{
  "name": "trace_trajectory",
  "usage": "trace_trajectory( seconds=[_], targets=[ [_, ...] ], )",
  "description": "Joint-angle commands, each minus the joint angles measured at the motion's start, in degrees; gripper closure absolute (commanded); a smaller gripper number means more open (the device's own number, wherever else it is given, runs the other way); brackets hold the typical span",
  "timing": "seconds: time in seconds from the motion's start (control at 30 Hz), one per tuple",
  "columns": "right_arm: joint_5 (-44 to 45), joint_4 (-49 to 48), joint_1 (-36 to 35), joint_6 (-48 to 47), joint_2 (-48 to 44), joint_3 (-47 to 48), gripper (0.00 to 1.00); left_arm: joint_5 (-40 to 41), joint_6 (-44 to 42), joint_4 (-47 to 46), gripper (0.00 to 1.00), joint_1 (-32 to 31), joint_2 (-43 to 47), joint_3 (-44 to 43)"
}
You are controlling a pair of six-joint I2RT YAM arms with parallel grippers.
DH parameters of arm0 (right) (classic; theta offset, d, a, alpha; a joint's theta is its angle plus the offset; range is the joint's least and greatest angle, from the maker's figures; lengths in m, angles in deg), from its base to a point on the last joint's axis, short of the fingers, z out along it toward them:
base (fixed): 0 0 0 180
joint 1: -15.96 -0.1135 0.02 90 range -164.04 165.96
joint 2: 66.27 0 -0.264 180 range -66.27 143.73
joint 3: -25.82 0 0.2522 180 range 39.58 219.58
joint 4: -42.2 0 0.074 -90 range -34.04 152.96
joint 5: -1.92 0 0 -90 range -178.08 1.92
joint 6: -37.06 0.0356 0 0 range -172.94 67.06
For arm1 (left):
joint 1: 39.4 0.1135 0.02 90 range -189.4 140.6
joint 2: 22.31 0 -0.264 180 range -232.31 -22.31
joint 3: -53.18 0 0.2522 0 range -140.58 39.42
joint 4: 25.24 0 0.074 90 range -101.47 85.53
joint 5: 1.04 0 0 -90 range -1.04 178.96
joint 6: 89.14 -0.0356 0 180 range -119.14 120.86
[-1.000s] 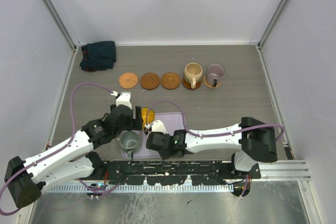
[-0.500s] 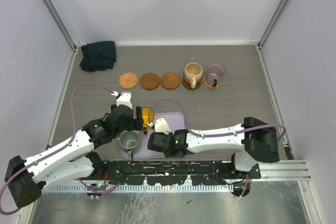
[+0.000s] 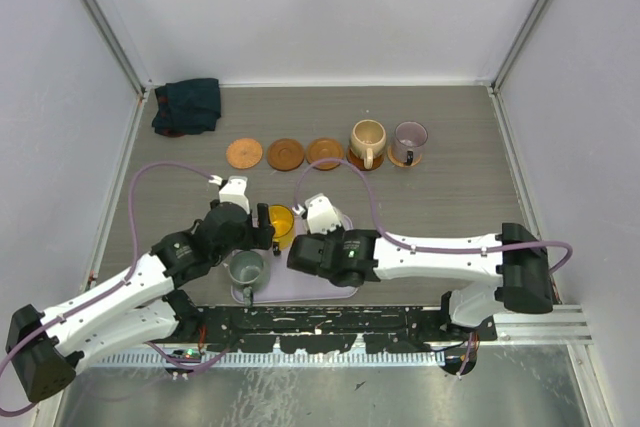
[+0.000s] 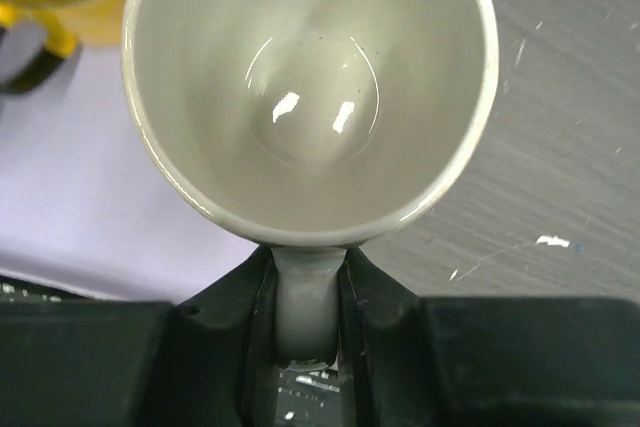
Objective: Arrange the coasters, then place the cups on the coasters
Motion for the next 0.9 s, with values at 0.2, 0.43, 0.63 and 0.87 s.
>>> trace_trajectory(
  seconds=[0.2, 0.43, 0.63, 0.87],
  targets=[
    [-1.8, -20.9, 17.4, -20.8, -3.4, 6.7, 0.99, -0.1, -1.5, -4.1, 0.19, 0.2, 1.1, 0.0],
    [-11.6, -29.1, 28.7, -27.8, 4.9, 13.6, 0.99, 0.3, -1.8, -5.0, 0.19, 0.2, -0.2, -0.5],
    [-15.6, -30.4, 33.8, -30.3, 14.2, 20.9, 0.99, 0.4, -1.9, -5.7, 0.19, 0.1, -1.4, -0.6],
    [-18.2, -30.1, 37.9, -31.4, 25.1, 29.3, 0.99, 1.2, -2.0, -5.4, 0.19, 0.2, -1.9, -0.7]
  ],
)
